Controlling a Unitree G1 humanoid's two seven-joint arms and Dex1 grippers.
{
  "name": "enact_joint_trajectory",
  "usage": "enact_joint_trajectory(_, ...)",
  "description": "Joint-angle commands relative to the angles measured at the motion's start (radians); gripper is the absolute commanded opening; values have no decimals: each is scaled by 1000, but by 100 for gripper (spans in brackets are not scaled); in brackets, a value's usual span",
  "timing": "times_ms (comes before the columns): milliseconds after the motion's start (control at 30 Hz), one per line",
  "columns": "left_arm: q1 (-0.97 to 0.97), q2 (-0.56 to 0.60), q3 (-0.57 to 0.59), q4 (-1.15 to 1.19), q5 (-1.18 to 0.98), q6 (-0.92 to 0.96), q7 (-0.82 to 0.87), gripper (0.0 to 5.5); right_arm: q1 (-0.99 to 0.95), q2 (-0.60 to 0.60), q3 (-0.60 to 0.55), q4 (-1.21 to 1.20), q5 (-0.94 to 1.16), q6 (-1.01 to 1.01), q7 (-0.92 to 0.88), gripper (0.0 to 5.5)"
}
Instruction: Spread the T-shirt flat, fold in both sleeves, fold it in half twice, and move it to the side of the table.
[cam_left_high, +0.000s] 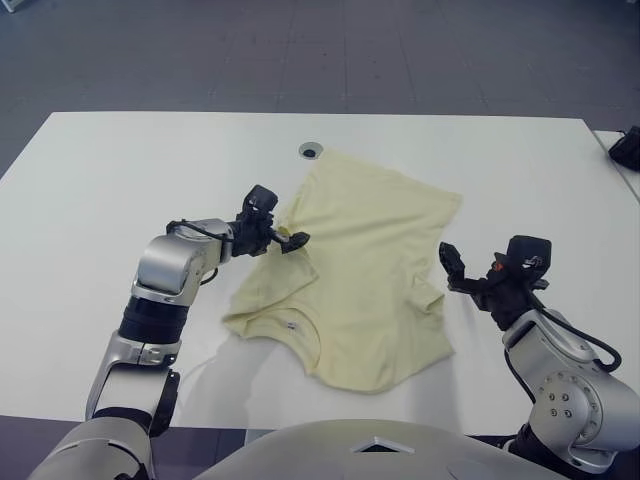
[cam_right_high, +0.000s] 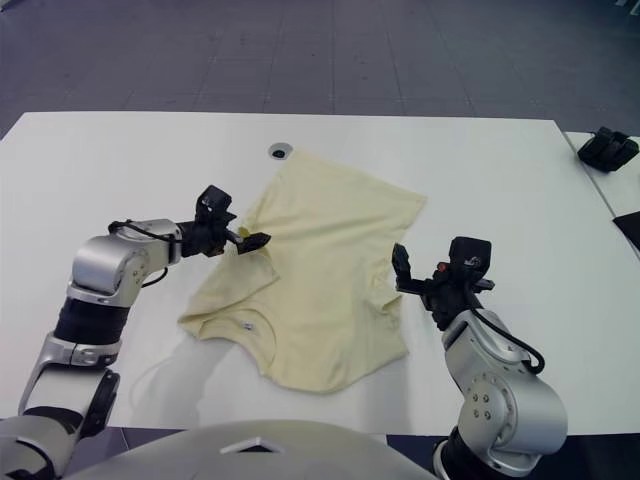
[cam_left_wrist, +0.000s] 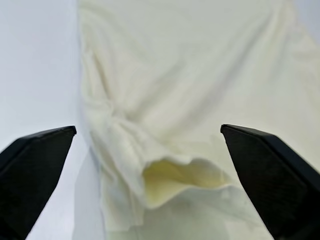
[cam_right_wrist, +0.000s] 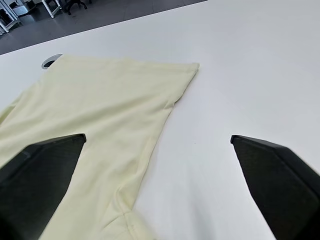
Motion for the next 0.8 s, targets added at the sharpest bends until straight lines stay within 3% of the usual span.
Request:
enact_joint_trajectory(33, -22, 2, 3, -26, 1, 19, -8, 537, 1, -4, 9, 8, -3, -4, -5, 540)
enact_joint_trajectory(400, -7, -5, 158, -219, -129, 254, 25, 537, 2, 0, 16, 16, -7, -22, -14, 540)
enact_joint_trajectory(800, 61, 44, 151, -264, -139, 314, 25, 537, 27, 14, 43, 10, -7, -43, -31, 540)
